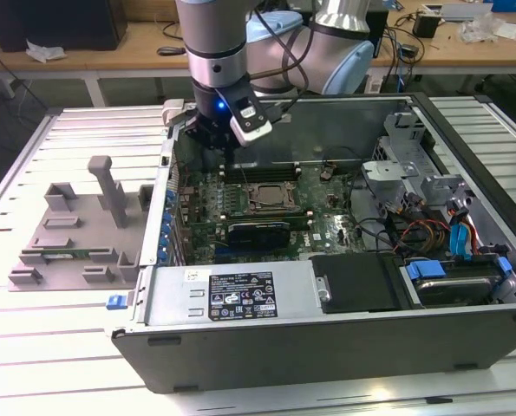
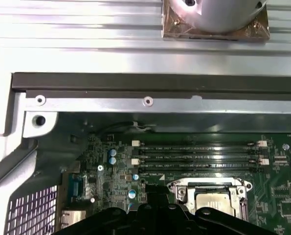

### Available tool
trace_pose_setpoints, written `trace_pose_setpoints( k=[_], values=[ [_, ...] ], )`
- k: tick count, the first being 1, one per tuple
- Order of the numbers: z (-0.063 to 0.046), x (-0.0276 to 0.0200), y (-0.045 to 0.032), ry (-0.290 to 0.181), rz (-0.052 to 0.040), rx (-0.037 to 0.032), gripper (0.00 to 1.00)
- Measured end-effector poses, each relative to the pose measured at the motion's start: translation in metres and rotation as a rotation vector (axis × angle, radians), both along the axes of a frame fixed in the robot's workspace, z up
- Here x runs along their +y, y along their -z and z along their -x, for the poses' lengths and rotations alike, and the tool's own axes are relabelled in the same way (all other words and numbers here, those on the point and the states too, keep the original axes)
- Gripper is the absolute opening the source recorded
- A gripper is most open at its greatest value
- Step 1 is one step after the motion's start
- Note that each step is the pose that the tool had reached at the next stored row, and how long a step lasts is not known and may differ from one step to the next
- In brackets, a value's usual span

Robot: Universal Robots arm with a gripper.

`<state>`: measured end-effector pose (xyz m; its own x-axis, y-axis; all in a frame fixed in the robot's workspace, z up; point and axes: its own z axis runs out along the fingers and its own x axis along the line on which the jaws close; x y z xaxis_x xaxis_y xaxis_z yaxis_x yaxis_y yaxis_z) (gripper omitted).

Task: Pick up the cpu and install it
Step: 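Install the first cpu locking lever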

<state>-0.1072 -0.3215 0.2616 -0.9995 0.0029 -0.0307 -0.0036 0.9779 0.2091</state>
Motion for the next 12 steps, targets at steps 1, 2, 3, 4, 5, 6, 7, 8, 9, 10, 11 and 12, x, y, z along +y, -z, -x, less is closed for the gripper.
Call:
trace_pose_setpoints(
  k=[1,2,3,4,5,6,7,8,9,10,11,12],
  values=[
    [0.0,0.0,0.0003,0.0,-0.0143,0.0,0.11],
    [0.0,0.0,0.0007,0.0,-0.0205,0.0,0.11],
    [0.0,0.0,0.0008,0.0,-0.0206,0.0,0.11],
    [-0.001,0.0,0.0013,0.0,-0.0206,0.0,0.11],
    [-0.003,0.0,0.0016,0.0,-0.0206,0.0001,0.11],
    [-0.005,0.0,0.0018,0.0,-0.0206,0.0001,0.11],
    [-0.008,0.0,0.002,0.0,-0.0206,0.0001,0.11],
    [-0.01,0.0,0.0022,0.0,-0.0206,0.0002,0.11],
    [-0.015,0.0,0.0025,0.0,-0.0207,0.0004,0.11],
    [-0.024,0.0,0.0028,0.0,-0.0206,0.0014,0.11],
    [-0.033,0.0,0.0031,0.0,-0.0203,0.0023,0.11],
    [-0.037,0.0,0.0032,0.0,-0.0201,0.0025,0.11]
  ],
)
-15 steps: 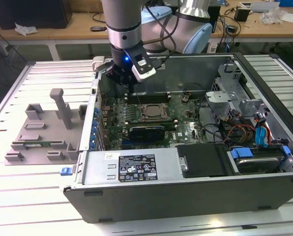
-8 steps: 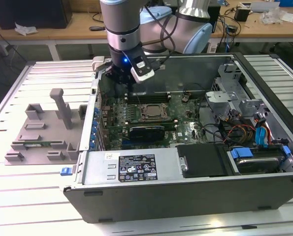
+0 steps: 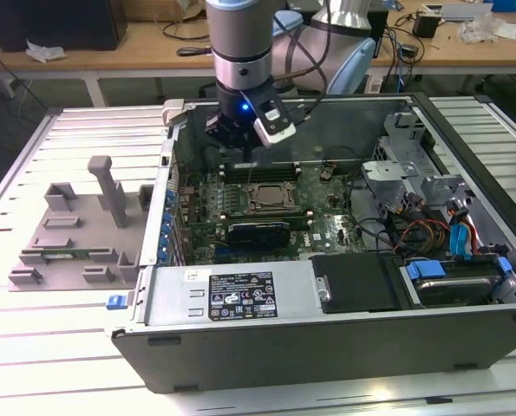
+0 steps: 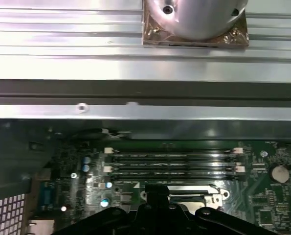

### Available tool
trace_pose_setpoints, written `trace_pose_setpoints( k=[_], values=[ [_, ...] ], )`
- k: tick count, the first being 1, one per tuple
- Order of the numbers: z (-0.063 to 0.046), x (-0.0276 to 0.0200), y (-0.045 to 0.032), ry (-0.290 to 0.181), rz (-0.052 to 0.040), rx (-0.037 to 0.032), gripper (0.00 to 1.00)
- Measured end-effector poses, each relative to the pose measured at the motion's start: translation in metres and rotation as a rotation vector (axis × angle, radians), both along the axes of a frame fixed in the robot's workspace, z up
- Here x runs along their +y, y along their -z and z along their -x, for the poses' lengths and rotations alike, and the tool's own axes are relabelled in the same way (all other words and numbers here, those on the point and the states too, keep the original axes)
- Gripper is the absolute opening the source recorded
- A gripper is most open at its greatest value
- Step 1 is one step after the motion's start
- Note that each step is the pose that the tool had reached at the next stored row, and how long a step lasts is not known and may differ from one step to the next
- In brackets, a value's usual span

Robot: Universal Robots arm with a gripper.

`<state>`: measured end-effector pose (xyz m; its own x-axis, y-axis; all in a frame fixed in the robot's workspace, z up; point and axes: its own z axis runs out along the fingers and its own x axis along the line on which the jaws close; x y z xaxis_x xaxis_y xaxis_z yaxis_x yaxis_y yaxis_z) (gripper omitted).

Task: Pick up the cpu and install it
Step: 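Install the first cpu locking lever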

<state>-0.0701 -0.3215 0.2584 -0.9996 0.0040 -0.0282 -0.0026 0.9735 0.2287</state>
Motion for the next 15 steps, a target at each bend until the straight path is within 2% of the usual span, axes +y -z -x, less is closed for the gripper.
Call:
trace_pose_setpoints(
  k=[2,5,6,7,8,9,11,15],
  values=[
    [-0.006,0.0,0.0002,0.0,0.0015,0.0003,0.11],
    [-0.008,0.0,0.0003,0.001,0.0032,0.0003,0.11],
    [-0.008,-0.0003,0.0014,0.001,0.003,-0.0015,0.11],
    [-0.008,-0.001,0.0038,0.002,0.0032,-0.0072,0.11],
    [-0.008,-0.0021,0.0069,0.006,0.0033,-0.0172,0.11],
    [-0.008,-0.0025,0.0087,0.008,0.0031,-0.0236,0.11],
    [-0.01,-0.0032,0.0134,0.01,0.0032,-0.0264,0.11],
    [-0.013,-0.0032,0.0189,0.01,0.0029,-0.0268,0.11]
  ],
)
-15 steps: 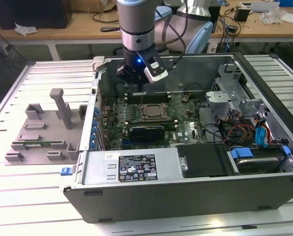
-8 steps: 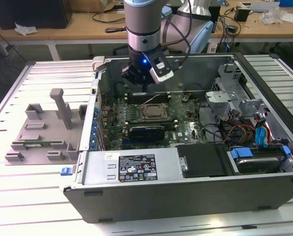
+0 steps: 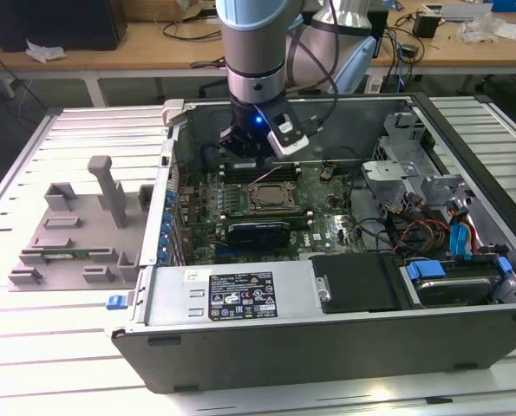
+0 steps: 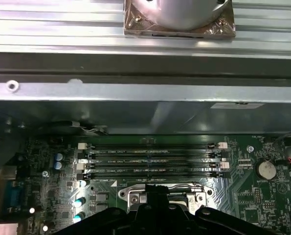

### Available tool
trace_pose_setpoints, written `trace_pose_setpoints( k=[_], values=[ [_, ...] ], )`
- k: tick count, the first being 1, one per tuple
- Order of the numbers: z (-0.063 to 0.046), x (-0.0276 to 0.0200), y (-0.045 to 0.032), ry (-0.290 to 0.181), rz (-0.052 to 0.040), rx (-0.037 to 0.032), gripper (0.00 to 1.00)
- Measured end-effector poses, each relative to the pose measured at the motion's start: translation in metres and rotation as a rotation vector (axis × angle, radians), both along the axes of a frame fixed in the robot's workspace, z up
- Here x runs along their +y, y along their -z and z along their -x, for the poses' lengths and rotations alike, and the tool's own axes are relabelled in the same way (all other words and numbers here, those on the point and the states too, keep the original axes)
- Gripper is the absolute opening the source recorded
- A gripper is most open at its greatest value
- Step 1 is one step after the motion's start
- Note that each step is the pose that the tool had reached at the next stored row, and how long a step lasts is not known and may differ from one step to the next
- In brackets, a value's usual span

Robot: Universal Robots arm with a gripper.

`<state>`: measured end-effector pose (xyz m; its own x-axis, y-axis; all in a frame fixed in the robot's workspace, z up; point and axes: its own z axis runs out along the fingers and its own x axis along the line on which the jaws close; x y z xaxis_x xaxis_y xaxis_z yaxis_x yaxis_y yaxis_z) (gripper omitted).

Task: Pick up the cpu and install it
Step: 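Install the first cpu locking lever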

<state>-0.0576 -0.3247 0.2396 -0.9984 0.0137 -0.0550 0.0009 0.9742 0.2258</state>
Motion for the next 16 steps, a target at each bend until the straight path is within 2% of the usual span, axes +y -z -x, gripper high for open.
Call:
trace_pose_setpoints(
  k=[3,8,9,10,12,14,15,16],
  values=[
    [-0.004,0.0001,0.005,0.0,-0.0001,0.0,0.11],
    [-0.007,0.0028,0.0079,0.001,0.0,-0.0001,0.11],
    [-0.01,0.0073,0.01,0.007,0.01,0.0,0.11],
    [-0.012,0.0085,0.012,0.01,0.0152,-0.0001,0.11],
    [-0.014,0.0098,0.0139,0.012,0.0185,0.0,0.11],
    [-0.015,0.0115,0.0176,0.018,0.0254,-0.0002,0.11],
    [-0.015,0.0116,0.0205,0.035,0.0274,-0.0051,0.11],
    [-0.015,0.0116,0.0216,0.048,0.0278,-0.0062,0.11]
  ],
)
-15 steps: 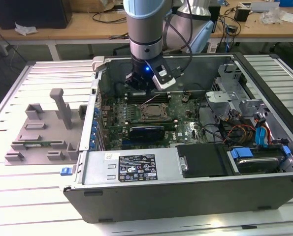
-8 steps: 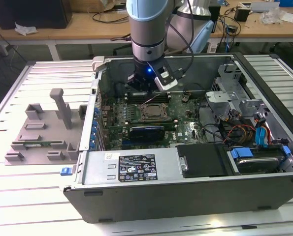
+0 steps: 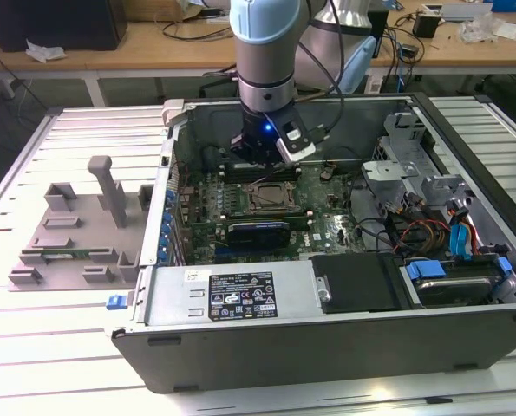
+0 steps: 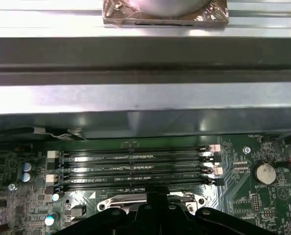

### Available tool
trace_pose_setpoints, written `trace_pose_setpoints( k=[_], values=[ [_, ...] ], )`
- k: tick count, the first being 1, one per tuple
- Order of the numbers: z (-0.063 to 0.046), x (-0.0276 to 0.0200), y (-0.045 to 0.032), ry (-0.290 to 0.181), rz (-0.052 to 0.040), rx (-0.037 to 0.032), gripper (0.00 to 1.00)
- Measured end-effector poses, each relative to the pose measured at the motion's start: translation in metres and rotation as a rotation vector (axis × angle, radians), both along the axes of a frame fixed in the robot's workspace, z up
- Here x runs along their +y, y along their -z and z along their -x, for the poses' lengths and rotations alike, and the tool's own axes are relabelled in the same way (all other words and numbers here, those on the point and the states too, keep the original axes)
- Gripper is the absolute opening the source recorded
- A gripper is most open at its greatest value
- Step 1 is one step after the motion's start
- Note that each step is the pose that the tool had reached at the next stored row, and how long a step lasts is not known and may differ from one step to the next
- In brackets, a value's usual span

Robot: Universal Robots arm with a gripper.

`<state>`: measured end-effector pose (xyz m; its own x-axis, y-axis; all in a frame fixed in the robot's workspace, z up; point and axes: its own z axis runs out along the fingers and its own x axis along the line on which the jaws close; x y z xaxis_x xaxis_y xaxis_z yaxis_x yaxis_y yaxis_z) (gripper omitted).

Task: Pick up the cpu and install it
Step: 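Install the first cpu locking lever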

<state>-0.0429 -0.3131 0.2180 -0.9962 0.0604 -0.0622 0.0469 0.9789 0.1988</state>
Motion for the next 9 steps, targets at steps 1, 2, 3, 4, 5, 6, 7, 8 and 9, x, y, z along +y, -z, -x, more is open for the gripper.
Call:
trace_pose_setpoints(
  k=[1,2,3,4,5,6,7,8,9],
  values=[
    [0.0,0.0,0.0015,0.027,0.001,-0.0006,0.11],
    [0.0,0.0,0.0019,0.044,0.0028,-0.0006,0.11],
    [0.0,-0.0001,0.0019,0.044,0.0029,-0.0006,0.11],
    [0.0,-0.0001,0.0019,0.044,0.0029,-0.0006,0.11],
    [0.0,0.0,0.0019,0.044,0.0029,-0.0007,0.11],
    [0.0,0.0001,0.0023,0.057,0.004,-0.0008,0.11],
    [0.0,0.0,0.0029,0.092,0.0088,-0.001,0.11],
    [0.0,0.0,0.0036,0.121,0.0178,-0.0034,0.11],
    [0.0,0.0,0.0042,0.133,0.0213,-0.0087,0.11]
  ],
)
